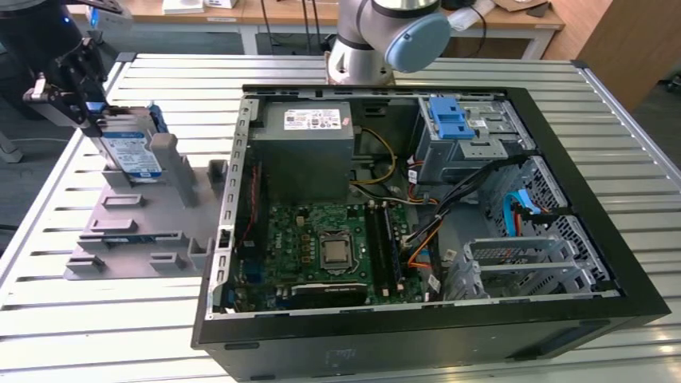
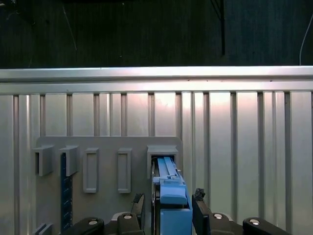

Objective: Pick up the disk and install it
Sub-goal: 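Pick up the disk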

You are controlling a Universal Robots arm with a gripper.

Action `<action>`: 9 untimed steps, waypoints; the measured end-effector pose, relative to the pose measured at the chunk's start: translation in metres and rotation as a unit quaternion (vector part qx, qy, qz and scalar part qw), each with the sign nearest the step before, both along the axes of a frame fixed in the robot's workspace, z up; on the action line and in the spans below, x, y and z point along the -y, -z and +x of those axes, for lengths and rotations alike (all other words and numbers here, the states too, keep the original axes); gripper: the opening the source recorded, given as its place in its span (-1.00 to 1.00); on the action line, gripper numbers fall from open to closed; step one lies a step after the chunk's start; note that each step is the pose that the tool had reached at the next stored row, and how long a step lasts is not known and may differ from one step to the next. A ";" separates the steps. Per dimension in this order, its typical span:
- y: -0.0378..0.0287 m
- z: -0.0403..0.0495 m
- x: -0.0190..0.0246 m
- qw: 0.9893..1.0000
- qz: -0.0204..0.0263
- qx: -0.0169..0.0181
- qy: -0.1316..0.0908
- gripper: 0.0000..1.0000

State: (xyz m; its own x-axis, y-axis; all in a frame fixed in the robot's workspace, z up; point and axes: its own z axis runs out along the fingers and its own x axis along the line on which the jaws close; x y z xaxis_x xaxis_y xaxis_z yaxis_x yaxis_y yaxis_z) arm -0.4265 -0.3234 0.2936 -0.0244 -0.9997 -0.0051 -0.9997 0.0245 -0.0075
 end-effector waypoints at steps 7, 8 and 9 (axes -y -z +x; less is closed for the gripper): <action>0.0026 -0.0001 0.0000 1.000 0.000 0.000 0.000 0.01; 0.0026 -0.0001 0.0000 1.000 0.000 0.000 0.000 -0.02; 0.0026 -0.0001 0.0000 1.000 0.000 0.000 0.000 -0.02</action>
